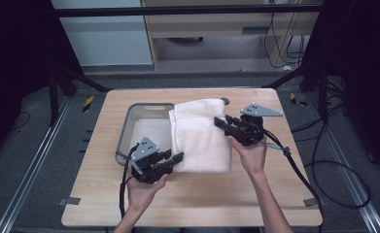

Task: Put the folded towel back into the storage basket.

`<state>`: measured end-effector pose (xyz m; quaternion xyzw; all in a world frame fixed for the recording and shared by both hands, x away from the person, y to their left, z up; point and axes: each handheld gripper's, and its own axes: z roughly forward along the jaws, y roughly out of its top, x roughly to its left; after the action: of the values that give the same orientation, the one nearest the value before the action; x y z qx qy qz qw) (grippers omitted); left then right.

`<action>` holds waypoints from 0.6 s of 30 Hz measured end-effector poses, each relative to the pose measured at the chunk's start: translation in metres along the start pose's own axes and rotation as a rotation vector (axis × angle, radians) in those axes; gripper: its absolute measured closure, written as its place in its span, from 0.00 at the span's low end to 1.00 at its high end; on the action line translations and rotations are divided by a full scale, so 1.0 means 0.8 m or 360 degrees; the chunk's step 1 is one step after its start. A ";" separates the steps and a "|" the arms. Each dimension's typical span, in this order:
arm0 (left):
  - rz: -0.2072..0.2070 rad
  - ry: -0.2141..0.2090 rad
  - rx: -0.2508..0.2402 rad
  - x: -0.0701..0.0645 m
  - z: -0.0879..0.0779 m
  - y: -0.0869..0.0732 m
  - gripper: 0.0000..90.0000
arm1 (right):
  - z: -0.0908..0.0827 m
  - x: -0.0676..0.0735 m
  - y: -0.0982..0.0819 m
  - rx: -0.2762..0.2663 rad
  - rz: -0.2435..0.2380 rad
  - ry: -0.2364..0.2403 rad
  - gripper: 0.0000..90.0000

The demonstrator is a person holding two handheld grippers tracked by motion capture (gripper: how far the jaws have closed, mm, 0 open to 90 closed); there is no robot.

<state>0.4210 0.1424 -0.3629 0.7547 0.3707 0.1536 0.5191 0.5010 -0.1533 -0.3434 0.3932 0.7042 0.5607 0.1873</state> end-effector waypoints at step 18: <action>-0.0069 0.0095 -0.0040 0.032 -0.023 0.006 0.77 | 0.039 0.023 0.021 -0.0007 -0.0053 0.0015 0.77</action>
<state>0.4291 0.1721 -0.3549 0.7350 0.4003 0.1694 0.5204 0.5172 -0.1183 -0.3337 0.3785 0.7102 0.5609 0.1942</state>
